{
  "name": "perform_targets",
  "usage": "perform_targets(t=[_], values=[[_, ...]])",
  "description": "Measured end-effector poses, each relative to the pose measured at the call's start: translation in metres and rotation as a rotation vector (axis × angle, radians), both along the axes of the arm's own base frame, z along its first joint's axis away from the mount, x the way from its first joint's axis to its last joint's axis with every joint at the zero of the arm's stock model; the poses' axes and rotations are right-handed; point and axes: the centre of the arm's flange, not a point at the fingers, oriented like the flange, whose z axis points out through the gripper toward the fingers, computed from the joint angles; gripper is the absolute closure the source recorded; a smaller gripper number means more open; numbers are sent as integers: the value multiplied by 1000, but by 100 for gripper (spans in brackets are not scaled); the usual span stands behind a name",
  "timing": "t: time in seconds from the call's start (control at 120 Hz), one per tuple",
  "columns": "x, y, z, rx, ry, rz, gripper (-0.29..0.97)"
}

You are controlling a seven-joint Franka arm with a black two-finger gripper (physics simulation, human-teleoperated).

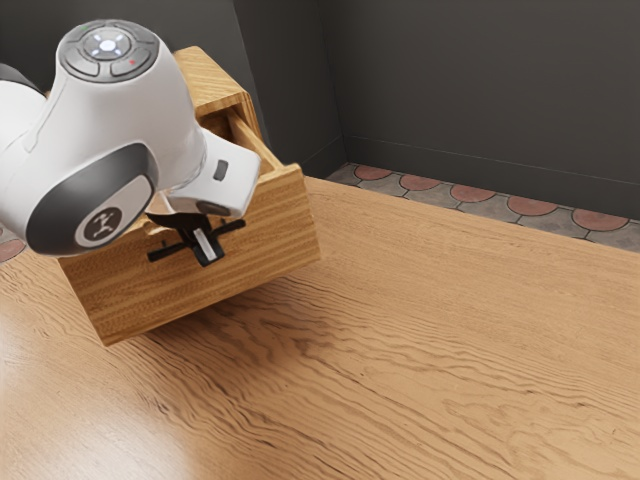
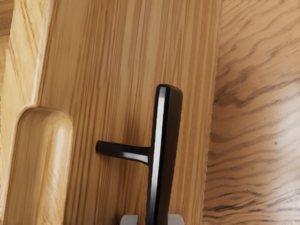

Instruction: Pull the drawer handle with one arm to open the drawer

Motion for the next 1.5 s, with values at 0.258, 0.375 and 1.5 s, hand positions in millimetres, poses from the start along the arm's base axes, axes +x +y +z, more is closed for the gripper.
perform_targets(t=[0.258, 0.375, 1.5], values=[[-10, -6, 1, -10, -13, 10, 72], [-9, -7, 0, -15, -18, 13, 73], [-51, -76, 73, -95, -141, -44, 40]])
